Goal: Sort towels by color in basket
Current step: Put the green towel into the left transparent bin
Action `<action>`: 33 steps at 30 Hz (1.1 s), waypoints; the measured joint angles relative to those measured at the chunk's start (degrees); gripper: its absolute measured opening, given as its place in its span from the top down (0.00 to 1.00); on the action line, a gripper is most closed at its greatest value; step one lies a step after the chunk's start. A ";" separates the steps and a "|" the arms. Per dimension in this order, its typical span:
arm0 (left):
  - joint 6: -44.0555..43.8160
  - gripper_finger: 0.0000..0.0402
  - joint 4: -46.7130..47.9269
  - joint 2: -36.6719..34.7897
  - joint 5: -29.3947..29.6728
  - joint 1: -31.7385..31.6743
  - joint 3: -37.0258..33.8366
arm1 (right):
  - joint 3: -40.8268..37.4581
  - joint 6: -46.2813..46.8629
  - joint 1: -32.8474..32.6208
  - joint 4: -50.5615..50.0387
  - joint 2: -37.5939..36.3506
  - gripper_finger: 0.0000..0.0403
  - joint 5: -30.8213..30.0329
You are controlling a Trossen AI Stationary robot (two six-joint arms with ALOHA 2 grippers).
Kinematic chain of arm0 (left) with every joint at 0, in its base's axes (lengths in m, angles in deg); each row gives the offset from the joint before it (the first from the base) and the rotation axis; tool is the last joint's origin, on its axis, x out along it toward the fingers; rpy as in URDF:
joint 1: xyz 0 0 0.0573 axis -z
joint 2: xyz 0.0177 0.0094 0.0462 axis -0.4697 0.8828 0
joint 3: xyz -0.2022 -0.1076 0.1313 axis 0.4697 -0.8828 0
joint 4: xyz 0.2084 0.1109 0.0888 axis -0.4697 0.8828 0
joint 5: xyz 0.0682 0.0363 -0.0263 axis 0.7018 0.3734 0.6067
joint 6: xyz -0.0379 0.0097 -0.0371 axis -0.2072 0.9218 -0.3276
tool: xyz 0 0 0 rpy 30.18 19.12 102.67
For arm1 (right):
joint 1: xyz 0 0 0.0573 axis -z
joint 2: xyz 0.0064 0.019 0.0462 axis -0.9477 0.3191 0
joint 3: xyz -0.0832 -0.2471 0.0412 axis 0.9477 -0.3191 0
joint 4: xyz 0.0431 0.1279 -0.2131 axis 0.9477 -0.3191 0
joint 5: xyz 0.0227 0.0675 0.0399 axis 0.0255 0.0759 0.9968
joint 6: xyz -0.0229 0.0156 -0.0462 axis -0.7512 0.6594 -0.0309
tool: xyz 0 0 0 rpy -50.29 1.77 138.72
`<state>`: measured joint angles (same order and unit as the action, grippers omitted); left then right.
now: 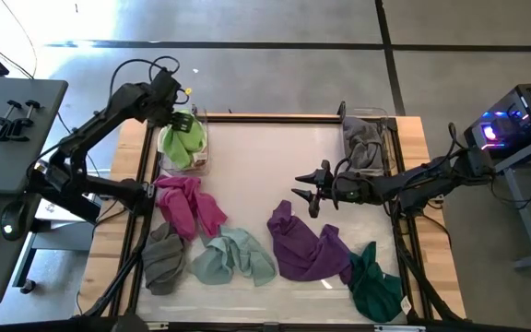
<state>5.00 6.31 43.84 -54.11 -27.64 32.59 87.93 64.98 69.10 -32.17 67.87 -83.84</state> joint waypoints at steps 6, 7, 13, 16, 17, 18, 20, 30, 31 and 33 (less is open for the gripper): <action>-0.05 0.70 -0.07 7.64 -1.16 -0.20 -0.02 | 0.00 0.00 0.00 -1.02 0.01 0.53 0.01; -0.15 0.73 -0.07 9.30 -1.21 -0.20 -0.02 | 0.00 0.00 -0.02 -1.05 0.02 0.53 0.00; -0.95 0.86 -2.09 19.34 -0.93 1.59 -0.07 | 0.00 0.00 -0.01 -1.12 0.02 0.53 0.02; -0.86 0.91 -4.77 23.49 -0.85 2.94 -0.07 | 0.00 0.00 0.00 -1.18 0.02 0.53 0.02; -0.46 0.92 -5.59 24.70 -0.86 3.31 -0.07 | 0.00 0.00 -0.02 -1.20 0.02 0.53 0.02; -0.36 0.94 -6.19 25.84 -0.90 3.59 -0.07 | 0.00 0.02 0.00 -1.26 0.02 0.53 0.01; 0.01 0.95 -6.76 27.84 -0.76 3.83 -0.05 | 0.00 0.26 -0.02 -1.43 0.02 0.53 0.02; 2.11 0.90 -6.68 28.92 3.72 4.10 -0.09 | 0.00 1.52 -0.02 -1.97 0.02 0.53 0.02; 2.10 0.87 -6.59 28.25 3.61 4.08 -0.09 | 0.00 1.51 -0.02 -1.93 0.02 0.53 0.02; 2.10 0.81 -6.05 26.58 3.55 4.07 -0.09 | 0.00 1.51 -0.02 -1.75 0.02 0.53 0.02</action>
<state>7.09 0.26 70.43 -50.55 -23.57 32.50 87.93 66.49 69.08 -33.92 67.90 -83.83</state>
